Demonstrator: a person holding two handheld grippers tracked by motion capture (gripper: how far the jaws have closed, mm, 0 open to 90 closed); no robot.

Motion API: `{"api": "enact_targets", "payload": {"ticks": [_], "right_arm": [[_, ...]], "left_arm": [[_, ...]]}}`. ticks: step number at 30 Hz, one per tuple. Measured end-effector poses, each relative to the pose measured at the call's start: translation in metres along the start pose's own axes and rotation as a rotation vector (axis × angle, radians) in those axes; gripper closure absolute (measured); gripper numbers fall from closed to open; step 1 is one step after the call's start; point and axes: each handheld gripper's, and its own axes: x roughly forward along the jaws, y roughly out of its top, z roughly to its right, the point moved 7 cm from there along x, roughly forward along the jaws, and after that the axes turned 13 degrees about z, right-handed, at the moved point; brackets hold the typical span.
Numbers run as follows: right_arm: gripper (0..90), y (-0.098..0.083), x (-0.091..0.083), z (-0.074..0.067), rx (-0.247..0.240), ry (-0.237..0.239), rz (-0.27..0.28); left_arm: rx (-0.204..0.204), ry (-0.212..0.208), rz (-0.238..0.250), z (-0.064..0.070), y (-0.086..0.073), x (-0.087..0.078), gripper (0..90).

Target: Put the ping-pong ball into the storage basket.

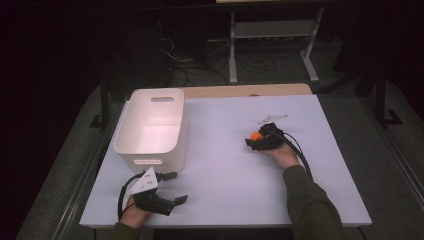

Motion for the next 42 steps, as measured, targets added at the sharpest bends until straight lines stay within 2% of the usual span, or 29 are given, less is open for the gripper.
{"api": "enact_targets", "payload": {"ticks": [23,42], "right_arm": [[48.3,-0.0010,-0.0016,0.0018,0.005,0.001,0.000],[49.1,0.0022,-0.0039,0.0009,0.005,0.012,0.009]], "left_arm": [[0.000,-0.001,-0.001,0.0001,-0.0001,0.0001,14.0],[0.001,0.001,-0.004,0.0001,-0.0002,0.0001,14.0]]}}
